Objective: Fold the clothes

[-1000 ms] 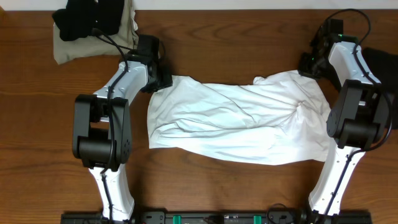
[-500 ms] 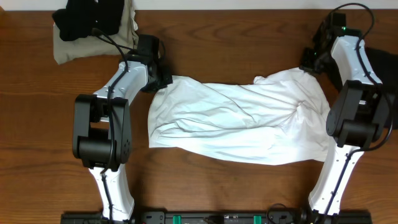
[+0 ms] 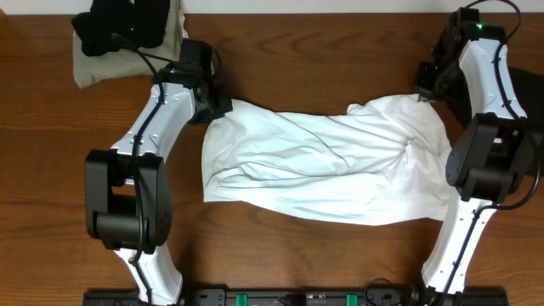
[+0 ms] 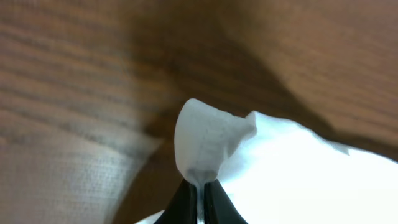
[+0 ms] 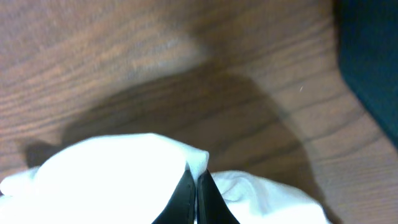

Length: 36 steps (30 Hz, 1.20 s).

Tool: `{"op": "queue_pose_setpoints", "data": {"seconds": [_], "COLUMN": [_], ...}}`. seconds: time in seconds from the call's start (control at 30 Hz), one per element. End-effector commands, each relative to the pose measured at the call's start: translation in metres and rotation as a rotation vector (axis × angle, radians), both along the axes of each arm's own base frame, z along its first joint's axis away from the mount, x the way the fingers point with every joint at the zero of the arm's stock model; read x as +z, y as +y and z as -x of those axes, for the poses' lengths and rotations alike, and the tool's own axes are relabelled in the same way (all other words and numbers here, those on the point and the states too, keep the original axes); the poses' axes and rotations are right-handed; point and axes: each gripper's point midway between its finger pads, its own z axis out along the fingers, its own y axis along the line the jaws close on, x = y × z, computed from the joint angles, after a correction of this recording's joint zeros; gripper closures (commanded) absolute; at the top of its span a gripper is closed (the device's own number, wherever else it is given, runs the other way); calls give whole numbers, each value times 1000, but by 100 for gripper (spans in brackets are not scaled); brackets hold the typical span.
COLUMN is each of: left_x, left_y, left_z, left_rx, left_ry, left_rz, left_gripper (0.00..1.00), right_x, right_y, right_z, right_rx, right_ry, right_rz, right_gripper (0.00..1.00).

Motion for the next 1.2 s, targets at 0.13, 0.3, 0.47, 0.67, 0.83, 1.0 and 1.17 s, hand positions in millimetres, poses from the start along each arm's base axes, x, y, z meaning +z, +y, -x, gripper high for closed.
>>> {"op": "queue_pose_setpoints", "data": {"seconds": [0.13,0.3,0.47,0.67,0.83,1.0,1.17], "left_x": [7,19,33,36,33,31,31], "left_y": [4,6,8,11,16,32,40], "left_z": [11,24,39,60,79,91,97], "left_rx": [7,7,6,-4,-2,14,36], "left_ry": [35,57,80,146,227,271,300], "left_rz": [-9,-12,-16,-29,-51,-136,-141], "left_gripper": [94,94,94,94,94,94,94], "right_x": [31,49,66,65,67,69,71], "right_y": [10,13,11,8,10,11,8], "right_z": [8,27,49,69,86,94,104], "right_rx": [-15,-13,-14,-13,-12,-11,-14], "right_ry": [-12,27,76,161,227,263,305], "right_rz": [-23,-28,-5,19,11,11,32], "right_gripper": [99,99,99,99,99,99,99]}}
